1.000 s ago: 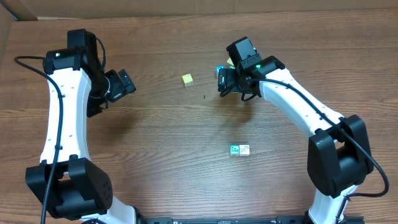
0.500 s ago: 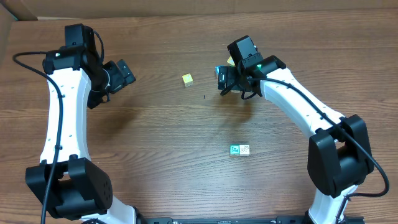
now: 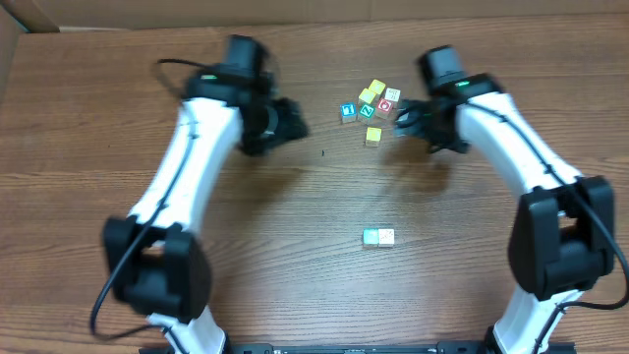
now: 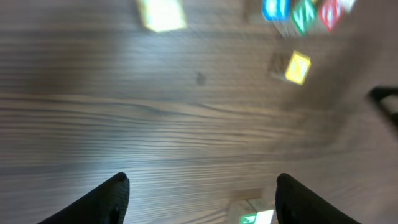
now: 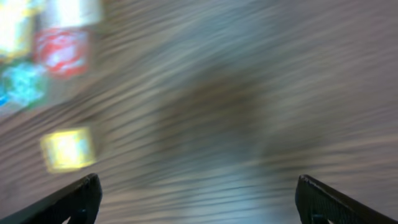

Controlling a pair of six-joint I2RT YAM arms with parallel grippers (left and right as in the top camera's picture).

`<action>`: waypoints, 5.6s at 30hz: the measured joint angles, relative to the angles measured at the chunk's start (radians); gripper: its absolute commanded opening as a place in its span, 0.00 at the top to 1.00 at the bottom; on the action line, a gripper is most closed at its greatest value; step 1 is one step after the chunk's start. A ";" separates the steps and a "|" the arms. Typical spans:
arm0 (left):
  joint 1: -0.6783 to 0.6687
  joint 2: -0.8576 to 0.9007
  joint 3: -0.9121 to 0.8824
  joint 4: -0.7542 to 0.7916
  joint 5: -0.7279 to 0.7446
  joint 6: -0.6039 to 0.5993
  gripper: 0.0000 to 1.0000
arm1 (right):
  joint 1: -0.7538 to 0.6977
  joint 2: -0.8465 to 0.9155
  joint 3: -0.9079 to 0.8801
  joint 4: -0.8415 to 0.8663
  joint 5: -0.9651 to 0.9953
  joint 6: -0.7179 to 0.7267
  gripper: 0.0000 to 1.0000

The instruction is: Flip 4 blocks

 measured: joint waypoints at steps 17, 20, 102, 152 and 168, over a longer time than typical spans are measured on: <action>-0.106 0.414 0.571 -0.316 -0.341 -0.126 0.36 | -0.208 0.000 0.000 -0.027 -0.008 0.001 0.00; -0.106 0.415 0.550 -0.265 -0.363 -0.138 0.36 | -0.209 0.000 0.000 -0.027 -0.008 0.001 0.00; -0.074 0.430 0.546 -0.284 -0.238 -0.028 0.59 | -0.209 0.000 0.000 -0.027 -0.009 0.001 0.00; -0.029 0.611 0.710 -0.335 -0.317 -0.018 0.37 | -0.209 0.000 0.000 -0.028 -0.009 0.001 0.00; -0.030 0.615 0.673 -0.238 -0.388 0.079 0.41 | -0.209 0.000 0.000 -0.027 -0.009 0.001 0.00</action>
